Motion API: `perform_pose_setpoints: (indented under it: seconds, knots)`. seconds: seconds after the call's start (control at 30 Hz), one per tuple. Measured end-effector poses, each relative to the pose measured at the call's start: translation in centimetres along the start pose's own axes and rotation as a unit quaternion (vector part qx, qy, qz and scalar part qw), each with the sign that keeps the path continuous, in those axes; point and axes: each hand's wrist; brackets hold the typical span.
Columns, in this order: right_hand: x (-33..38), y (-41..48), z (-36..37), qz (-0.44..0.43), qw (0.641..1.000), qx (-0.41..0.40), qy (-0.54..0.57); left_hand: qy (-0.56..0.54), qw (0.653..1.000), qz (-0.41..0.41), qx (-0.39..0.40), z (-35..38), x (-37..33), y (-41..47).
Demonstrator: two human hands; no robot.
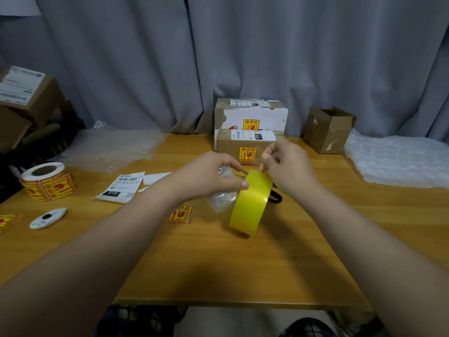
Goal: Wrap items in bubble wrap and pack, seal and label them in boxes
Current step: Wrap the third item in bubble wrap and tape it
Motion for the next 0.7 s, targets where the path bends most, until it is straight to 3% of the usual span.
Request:
perform_pose_setpoints:
  seconds: [0.13,0.3,0.4,0.57,0.7]
  knots:
    - [0.9,0.0,-1.9,0.098,0.981,0.038,0.163,0.114,0.988,0.005,-0.106,-1.2,-0.6,0.4]
    - [2.6,0.0,-2.7,0.113,0.969,0.145,0.163,0.153,0.976,0.031,-0.148,-2.1,-2.2,0.5]
    - [3.2,0.2,-2.8,0.113,0.965,0.197,0.13,0.081,0.985,-0.007,-0.153,-1.7,-2.5,0.6]
    - [3.0,0.3,-2.5,-0.069,0.965,0.209,-0.145,-0.18,0.974,-0.097,-0.096,-1.5,-0.7,0.1]
    - [2.5,0.0,-2.6,-0.116,0.967,0.183,-0.131,-0.29,0.942,-0.147,-0.084,-1.1,0.8,-0.1]
Point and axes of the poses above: each hand's wrist, its own y-axis towards the middle knuckle, its own z-axis out of the palm, x = y × z, and after that the axes turned 15 degrees about y, right-handed
